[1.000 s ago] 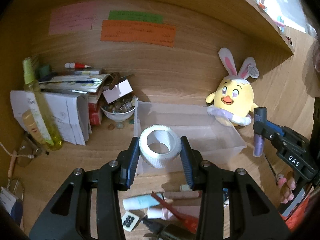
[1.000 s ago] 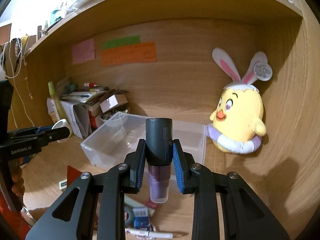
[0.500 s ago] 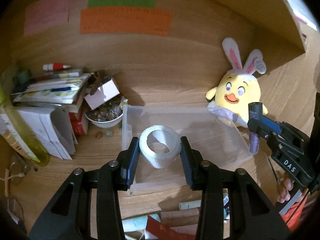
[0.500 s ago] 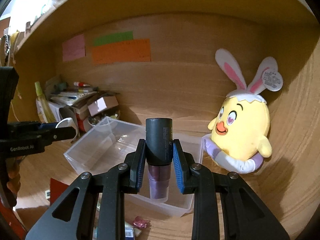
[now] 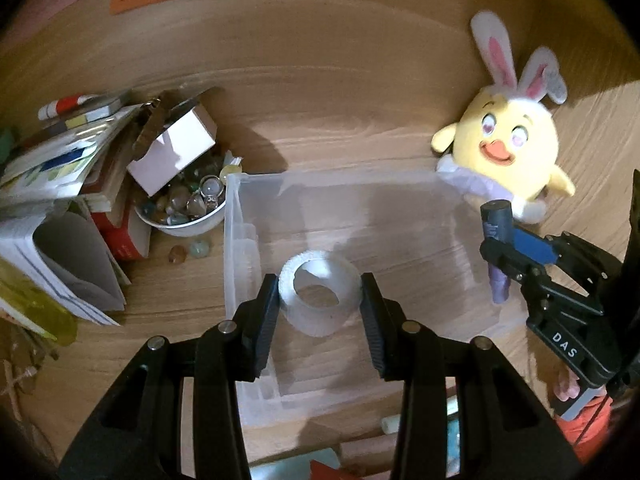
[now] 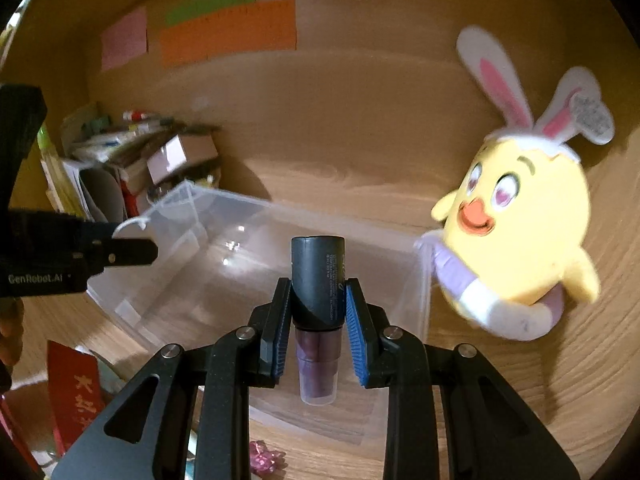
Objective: Organize objects
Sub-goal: 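Carry the white tape roll and purple marker over the clear box with both grippers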
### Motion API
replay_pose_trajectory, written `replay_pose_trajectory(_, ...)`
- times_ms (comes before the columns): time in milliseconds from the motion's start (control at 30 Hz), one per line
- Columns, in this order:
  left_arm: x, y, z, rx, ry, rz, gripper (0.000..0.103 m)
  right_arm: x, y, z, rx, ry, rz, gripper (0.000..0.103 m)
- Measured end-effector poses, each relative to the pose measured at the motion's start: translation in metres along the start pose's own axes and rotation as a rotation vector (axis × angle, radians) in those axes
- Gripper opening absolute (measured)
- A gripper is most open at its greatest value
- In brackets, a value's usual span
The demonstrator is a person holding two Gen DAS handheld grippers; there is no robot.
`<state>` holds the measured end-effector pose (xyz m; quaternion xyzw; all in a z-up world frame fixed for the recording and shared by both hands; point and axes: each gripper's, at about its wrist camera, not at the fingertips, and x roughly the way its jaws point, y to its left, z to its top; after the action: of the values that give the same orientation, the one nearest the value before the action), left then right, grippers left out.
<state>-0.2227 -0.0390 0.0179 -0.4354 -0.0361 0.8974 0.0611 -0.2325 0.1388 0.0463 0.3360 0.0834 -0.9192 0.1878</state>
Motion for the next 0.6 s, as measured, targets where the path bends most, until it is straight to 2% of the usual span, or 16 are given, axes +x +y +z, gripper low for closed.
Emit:
replay_pose_trajectory(300,0.023,-0.008,0.004,0.071,0.059,-0.008,0.040,0.027,0.009,-0.006,-0.037,0.087,0.001,0.024)
replay_pose_trajectory(600,0.034,-0.010,0.004,0.094,0.083,-0.028,0.040,0.032,0.005,-0.006,-0.010,0.098,0.003,0.024)
